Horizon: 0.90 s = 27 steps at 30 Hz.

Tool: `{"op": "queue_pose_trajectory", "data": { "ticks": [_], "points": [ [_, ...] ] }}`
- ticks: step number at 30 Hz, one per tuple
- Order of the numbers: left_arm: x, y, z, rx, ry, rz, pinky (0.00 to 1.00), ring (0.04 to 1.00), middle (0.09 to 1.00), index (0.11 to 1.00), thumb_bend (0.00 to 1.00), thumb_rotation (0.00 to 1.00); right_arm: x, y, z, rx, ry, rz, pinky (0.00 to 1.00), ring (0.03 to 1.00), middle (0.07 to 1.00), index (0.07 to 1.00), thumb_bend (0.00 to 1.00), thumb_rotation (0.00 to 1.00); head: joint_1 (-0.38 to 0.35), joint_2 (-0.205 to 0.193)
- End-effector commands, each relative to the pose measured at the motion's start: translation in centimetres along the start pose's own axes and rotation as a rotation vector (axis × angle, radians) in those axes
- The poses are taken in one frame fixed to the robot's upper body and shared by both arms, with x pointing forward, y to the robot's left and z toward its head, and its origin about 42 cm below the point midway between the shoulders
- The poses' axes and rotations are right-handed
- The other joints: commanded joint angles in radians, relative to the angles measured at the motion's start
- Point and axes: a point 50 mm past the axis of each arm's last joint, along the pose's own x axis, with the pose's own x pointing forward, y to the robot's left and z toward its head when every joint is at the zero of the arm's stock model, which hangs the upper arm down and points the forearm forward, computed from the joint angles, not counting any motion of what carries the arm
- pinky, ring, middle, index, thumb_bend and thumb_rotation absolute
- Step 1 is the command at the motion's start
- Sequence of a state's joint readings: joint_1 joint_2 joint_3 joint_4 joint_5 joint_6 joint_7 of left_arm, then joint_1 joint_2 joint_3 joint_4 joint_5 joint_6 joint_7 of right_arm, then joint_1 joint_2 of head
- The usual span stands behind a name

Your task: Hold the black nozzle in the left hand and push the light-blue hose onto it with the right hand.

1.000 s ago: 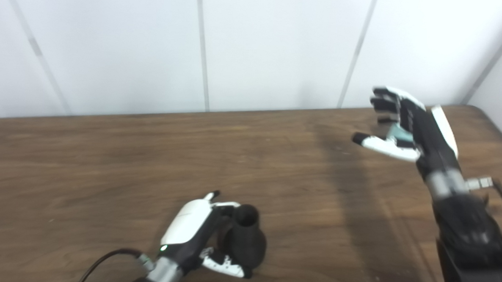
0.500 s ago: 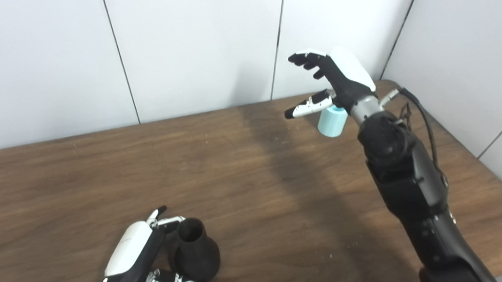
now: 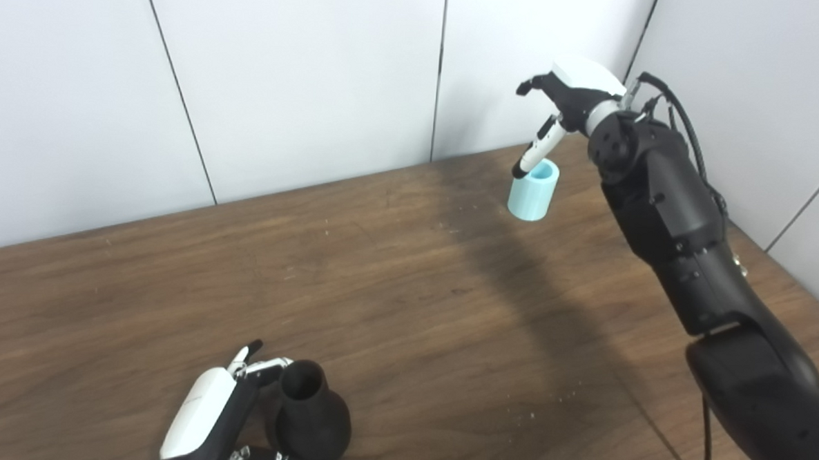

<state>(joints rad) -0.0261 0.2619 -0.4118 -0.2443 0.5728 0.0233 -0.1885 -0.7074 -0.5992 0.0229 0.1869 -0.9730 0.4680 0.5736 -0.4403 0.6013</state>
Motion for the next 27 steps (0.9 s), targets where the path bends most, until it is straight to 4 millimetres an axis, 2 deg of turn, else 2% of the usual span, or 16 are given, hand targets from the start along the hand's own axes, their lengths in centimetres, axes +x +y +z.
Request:
{"op": "queue_pose_trajectory", "data": {
  "ticks": [1, 6, 9, 11, 14, 17, 18, 20, 22, 23, 24, 26, 27],
  "points": [
    [-1.5, -2.1, -1.8, -0.001, 0.115, -0.115, 1.0, 0.7, 0.479, 0.495, 0.52, 0.0, 0.5, -3.9, 0.8, 0.001, 0.011, -0.09, 0.92, 0.943, 0.914, 0.854, 0.92, 0.17, 0.008, 0.005],
    [-1.4, -2.2, -1.7, 0.003, 0.118, -0.112, 1.0, 0.699, 0.479, 0.495, 0.52, 0.0, 1.8, -3.3, 0.7, -0.017, 0.055, -0.045, 0.86, 0.926, 0.916, 0.859, 0.93, 0.17, 0.018, 0.013],
    [-1.3, -2.3, -1.6, 0.004, 0.122, -0.11, 1.0, 0.696, 0.48, 0.494, 0.52, 0.0, 2.3, -2.7, 0.3, -0.039, 0.086, -0.001, 0.76, 0.905, 0.91, 0.861, 0.94, 0.17, 0.023, 0.015],
    [-1.3, -2.4, -1.5, 0.005, 0.123, -0.11, 1.0, 0.695, 0.482, 0.492, 0.52, 0.0, 2.5, -2.4, 0.1, -0.042, 0.1, 0.02, 0.72, 0.907, 0.909, 0.862, 0.95, 0.17, 0.025, 0.017],
    [-1.2, -2.4, -1.5, 0.004, 0.125, -0.109, 1.0, 0.694, 0.483, 0.491, 0.52, 0.0, 2.6, -1.5, -0.4, -0.038, 0.117, 0.049, 0.78, 0.912, 0.904, 0.864, 0.94, 0.17, 0.026, 0.018],
    [-1.2, -2.3, -1.4, 0.004, 0.126, -0.107, 1.0, 0.694, 0.485, 0.489, 0.52, 0.0, 2.9, -0.1, -1.0, -0.046, 0.132, 0.071, 0.85, 0.855, 0.847, 0.859, 0.95, 0.17, 0.025, 0.019],
    [-1.2, -2.3, -1.4, 0.003, 0.126, -0.106, 1.0, 0.694, 0.486, 0.488, 0.52, 0.0, 3.0, 0.4, -1.3, -0.052, 0.136, 0.077, 0.86, 0.854, 0.856, 0.856, 0.95, 0.17, 0.027, 0.019],
    [-1.2, -2.2, -1.4, 0.003, 0.126, -0.105, 1.0, 0.694, 0.486, 0.488, 0.52, 0.0, 3.1, 1.1, -1.7, -0.047, 0.139, 0.086, 0.8, 0.839, 0.863, 0.852, 0.95, 0.15, 0.028, 0.02],
    [-1.3, -2.2, -1.4, 0.002, 0.127, -0.105, 1.0, 0.694, 0.486, 0.488, 0.52, 0.0, 3.0, 1.4, -1.8, -0.038, 0.135, 0.088, 0.64, 0.719, 0.778, 0.85, 0.94, 0.12, 0.028, 0.021],
    [-1.3, -2.2, -1.4, 0.003, 0.127, -0.105, 1.0, 0.694, 0.486, 0.488, 0.52, 0.0, 3.0, 1.6, -1.9, -0.037, 0.134, 0.092, 0.59, 0.684, 0.756, 0.85, 0.94, 0.11, 0.026, 0.021],
    [-1.3, -2.2, -1.4, 0.003, 0.127, -0.105, 1.0, 0.694, 0.486, 0.488, 0.52, 0.0, 3.0, 1.7, -2.0, -0.036, 0.133, 0.095, 0.63, 0.726, 0.798, 0.852, 0.94, 0.1, 0.025, 0.021],
    [-1.3, -2.2, -1.5, 0.004, 0.128, -0.105, 1.0, 0.694, 0.486, 0.488, 0.52, 0.0, 3.1, 1.8, -2.1, -0.033, 0.136, 0.103, 0.66, 0.748, 0.812, 0.854, 0.94, 0.1, 0.021, 0.023],
    [-1.3, -2.2, -1.5, 0.003, 0.129, -0.105, 1.0, 0.694, 0.486, 0.488, 0.52, 0.0, 3.1, 1.8, -2.1, -0.031, 0.137, 0.106, 0.61, 0.699, 0.738, 0.855, 0.94, 0.1, 0.021, 0.023]
  ]
}}
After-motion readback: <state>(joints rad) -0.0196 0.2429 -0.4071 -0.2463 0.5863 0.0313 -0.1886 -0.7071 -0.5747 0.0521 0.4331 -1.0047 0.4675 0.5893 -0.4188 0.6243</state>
